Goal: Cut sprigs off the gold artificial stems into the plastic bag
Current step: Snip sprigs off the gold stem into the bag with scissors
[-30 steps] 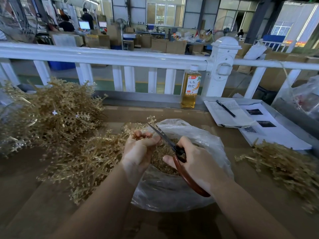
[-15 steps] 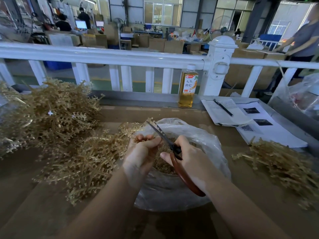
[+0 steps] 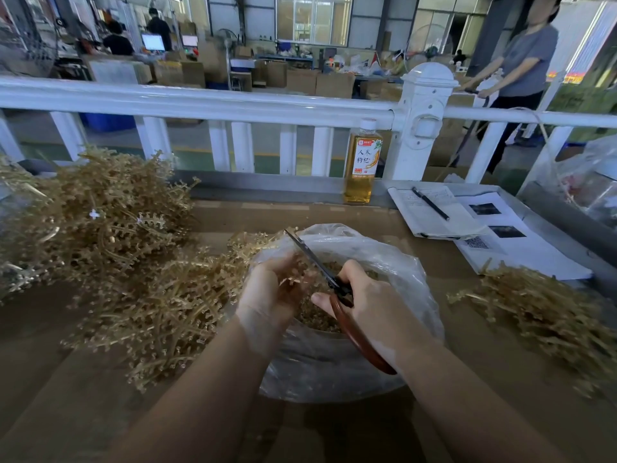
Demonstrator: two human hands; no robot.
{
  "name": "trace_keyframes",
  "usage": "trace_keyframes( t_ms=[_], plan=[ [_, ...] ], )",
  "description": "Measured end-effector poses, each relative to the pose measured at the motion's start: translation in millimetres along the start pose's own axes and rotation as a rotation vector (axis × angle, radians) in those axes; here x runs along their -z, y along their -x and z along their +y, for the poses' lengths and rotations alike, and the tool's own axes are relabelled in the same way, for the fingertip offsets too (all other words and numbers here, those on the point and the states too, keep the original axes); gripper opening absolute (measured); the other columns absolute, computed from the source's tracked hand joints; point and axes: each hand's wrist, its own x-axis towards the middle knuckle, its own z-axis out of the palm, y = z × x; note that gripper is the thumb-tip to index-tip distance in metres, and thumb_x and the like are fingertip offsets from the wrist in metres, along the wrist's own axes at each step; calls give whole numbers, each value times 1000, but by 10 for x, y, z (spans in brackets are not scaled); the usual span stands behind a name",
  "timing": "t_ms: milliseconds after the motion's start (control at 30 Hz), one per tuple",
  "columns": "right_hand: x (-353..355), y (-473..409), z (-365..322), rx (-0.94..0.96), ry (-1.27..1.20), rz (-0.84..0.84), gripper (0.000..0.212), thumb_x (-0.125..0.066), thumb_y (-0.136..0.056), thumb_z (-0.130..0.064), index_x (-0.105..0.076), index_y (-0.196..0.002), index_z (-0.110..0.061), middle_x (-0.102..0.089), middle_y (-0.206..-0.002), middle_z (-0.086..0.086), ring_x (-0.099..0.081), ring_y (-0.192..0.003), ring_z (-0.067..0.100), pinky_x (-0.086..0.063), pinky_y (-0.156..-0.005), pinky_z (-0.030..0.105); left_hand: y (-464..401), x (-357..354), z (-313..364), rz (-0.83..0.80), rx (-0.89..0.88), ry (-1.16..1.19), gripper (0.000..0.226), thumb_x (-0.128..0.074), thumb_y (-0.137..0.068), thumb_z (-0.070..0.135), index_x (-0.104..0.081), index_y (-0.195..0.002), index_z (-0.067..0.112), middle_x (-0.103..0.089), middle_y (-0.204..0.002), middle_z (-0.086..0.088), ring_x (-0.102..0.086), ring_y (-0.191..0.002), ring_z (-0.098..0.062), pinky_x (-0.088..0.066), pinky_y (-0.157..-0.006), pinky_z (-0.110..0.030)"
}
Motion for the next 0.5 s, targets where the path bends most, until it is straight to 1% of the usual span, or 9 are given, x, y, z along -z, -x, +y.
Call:
trace_keyframes(
  t_ms=[67,167,233,267,333,433,467,500],
  plan=[
    [1,4,-4,5,2,8,32,-55,-89,-54,-41,-89,-26,-56,-69,-12,-57,-64,2,-47,-61,21,-20,2,5,18,20,-27,7,-59,-88,4,-61,-92,0,-59,-64,-5,-57,-53,-14,-52,-47,-21],
    [4,8,-9,7,0,6,33,-55,-89,-54,-42,-92,-24,-58,-71,-10,-59,-66,6,-51,-65,27,-35,30,10,5,47,-35,12,-61,-84,2,-59,-95,1,-60,-64,-6,-58,-48,-13,-50,-45,-21],
    [4,9,-18,1,-5,0,34,-55,-89,-54,-43,-95,-22,-61,-75,-8,-61,-70,10,-53,-70,33,-47,40,-9,21,46,-46,16,-62,-81,0,-59,-96,0,-60,-71,-8,-58,-55,-14,-53,-48,-23],
    [1,9,-23,-3,-9,-4,35,-54,-89,-54,-43,-96,-22,-62,-78,-6,-62,-73,12,-53,-72,35,-41,35,-18,19,49,-55,14,-62,-82,-1,-60,-96,-1,-60,-75,-9,-58,-59,-16,-55,-52,-25],
    [-6,9,-35,-10,-10,-5,36,-53,-90,-55,-43,-98,-22,-63,-83,-5,-62,-77,13,-53,-74,36,-27,14,-33,0,66,-79,5,-59,-85,0,-62,-88,-1,-61,-77,-10,-57,-64,-18,-54,-62,-28],
    [-24,23,-44,-24,3,5,35,-52,-91,-55,-41,-100,-24,-62,-85,-7,-62,-78,12,-53,-74,32,6,4,-35,-26,119,-98,11,-56,-88,4,-64,-87,-2,-63,-82,-12,-59,-74,-23,-49,-89,-36],
    [-31,29,-47,-26,6,7,34,-52,-91,-55,-41,-101,-24,-62,-84,-7,-62,-77,12,-53,-73,31,14,6,-32,-27,133,-93,12,-55,-88,4,-65,-86,-2,-63,-82,-12,-58,-76,-23,-47,-93,-37],
    [-37,33,-49,-28,9,5,34,-52,-91,-54,-41,-101,-23,-61,-82,-7,-62,-76,12,-52,-72,30,22,13,-29,-27,141,-89,12,-55,-87,3,-66,-83,-2,-62,-80,-11,-56,-75,-23,-47,-92,-37]
  ],
)
